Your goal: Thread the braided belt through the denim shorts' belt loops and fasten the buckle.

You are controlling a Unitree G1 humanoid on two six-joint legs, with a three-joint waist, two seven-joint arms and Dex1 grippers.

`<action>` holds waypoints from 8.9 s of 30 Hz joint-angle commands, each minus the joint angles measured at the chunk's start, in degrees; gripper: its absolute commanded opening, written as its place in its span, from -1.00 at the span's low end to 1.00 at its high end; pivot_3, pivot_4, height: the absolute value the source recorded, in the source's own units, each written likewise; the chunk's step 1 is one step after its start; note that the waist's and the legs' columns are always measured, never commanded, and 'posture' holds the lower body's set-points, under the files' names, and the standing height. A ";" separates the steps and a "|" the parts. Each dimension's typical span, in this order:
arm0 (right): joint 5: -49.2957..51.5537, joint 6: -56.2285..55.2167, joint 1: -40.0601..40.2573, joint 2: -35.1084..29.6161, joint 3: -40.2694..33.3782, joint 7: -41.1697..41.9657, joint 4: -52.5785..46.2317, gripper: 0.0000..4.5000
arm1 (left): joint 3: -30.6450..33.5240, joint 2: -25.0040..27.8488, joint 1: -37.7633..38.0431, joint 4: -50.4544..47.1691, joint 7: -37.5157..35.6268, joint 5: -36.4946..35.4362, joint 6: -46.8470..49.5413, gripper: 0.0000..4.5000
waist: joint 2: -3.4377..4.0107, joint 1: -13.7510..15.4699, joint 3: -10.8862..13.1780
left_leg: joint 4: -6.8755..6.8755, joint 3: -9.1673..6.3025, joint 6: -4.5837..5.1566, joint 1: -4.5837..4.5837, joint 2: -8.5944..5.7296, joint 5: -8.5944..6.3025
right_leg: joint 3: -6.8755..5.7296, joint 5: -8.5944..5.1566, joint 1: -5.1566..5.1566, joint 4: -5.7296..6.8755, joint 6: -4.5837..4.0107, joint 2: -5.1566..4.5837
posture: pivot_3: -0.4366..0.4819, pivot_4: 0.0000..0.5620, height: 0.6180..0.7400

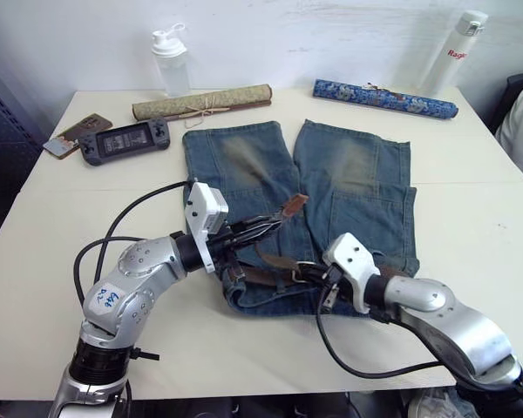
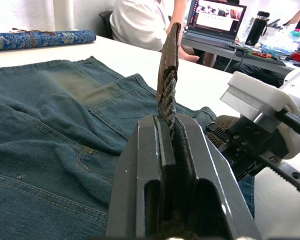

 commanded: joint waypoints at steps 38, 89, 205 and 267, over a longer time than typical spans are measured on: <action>-2.38 2.24 9.12 -1.40 -2.89 -3.32 -5.39 -0.97 | 3.05 4.03 2.64 1.54 -4.04 1.99 -2.17 -1.00 | 0.01 -0.01 0.01 | -0.05 0.01 0.02 0.01 0.01 -0.02 | 0.01 0.00 -0.01 -0.03 0.00 -0.04 | -0.05 -0.47 0.63; 0.63 10.53 8.20 2.04 -3.41 -8.33 -7.54 -0.97 | 1.86 2.96 0.86 2.64 -4.55 2.76 -2.46 -1.00 | -0.03 0.02 -0.01 | -0.05 0.00 0.00 0.00 0.03 -0.03 | 0.02 0.00 -0.01 -0.04 0.00 -0.04 | -0.05 -0.47 0.63; -51.75 -23.75 4.17 -7.75 31.61 16.74 10.11 -0.97 | -2.82 -46.78 -70.27 98.86 -12.28 30.79 -42.98 -1.00 | -0.95 0.41 -1.01 | 0.48 -0.11 0.59 0.07 -0.10 -0.47 | -0.86 0.06 0.44 -0.16 0.15 -0.55 | -0.05 -0.47 0.63; -29.92 -19.69 26.49 -3.41 -5.35 3.44 -12.68 0.07 | -11.30 3.09 -8.57 20.79 -16.97 37.55 -40.27 -1.00 | 0.45 0.28 0.01 | 0.39 -1.19 0.61 -0.35 -0.79 -0.09 | -1.84 0.20 0.85 -0.43 0.61 -0.83 | -0.05 -0.47 0.63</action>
